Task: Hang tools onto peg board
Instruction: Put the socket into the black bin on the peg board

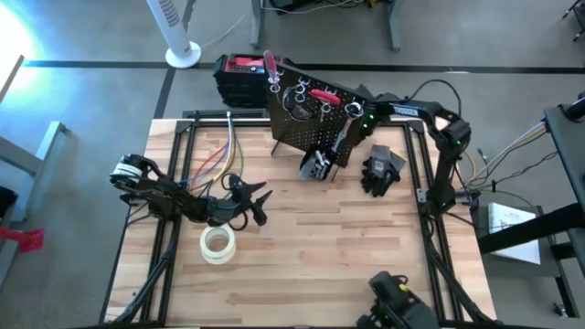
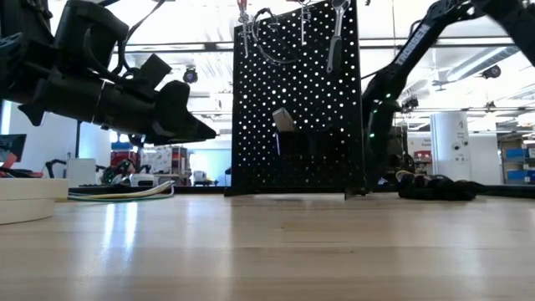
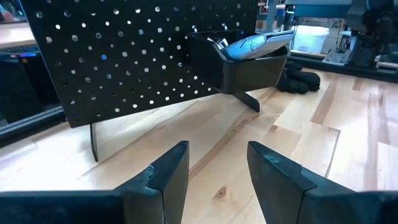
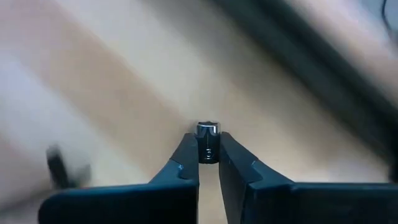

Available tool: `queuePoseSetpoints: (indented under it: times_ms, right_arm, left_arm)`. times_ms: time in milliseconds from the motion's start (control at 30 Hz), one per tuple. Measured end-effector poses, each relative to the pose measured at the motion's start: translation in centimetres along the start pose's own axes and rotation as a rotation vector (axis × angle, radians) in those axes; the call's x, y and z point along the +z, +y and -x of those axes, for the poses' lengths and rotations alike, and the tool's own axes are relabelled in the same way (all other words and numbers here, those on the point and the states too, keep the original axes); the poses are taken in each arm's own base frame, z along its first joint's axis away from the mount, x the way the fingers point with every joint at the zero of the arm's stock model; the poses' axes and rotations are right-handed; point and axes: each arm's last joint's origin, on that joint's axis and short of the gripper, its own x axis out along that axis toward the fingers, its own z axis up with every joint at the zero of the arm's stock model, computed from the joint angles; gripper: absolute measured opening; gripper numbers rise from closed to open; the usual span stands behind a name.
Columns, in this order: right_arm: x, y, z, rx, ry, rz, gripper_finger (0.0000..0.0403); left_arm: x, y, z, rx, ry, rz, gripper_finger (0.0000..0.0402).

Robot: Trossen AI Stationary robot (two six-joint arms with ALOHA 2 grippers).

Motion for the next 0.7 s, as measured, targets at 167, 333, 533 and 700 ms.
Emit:
queuePoseSetpoints:
  times_ms: [167,333,533,700]
  right_arm:
    - [-2.7,0.8,3.3,-0.009,-0.059,0.006,0.0012]
    - [-7.2,1.7,5.8,-0.008,-0.153,-0.020,0.0012]
    - [-13.5,3.1,7.4,0.002,-0.232,-0.071,0.0012]
    - [-17.9,5.0,7.5,0.045,-0.335,-0.080,0.0012]
  left_arm:
    - [-0.1,-0.1,0.1,-0.009,0.004,0.025,0.0153]
    - [-0.2,-0.1,0.1,-0.005,0.018,0.029,0.0153]
    - [-0.2,-0.1,0.1,-0.005,0.016,0.075,0.0153]
    - [-0.2,-0.1,0.1,-0.005,0.014,0.091,0.0153]
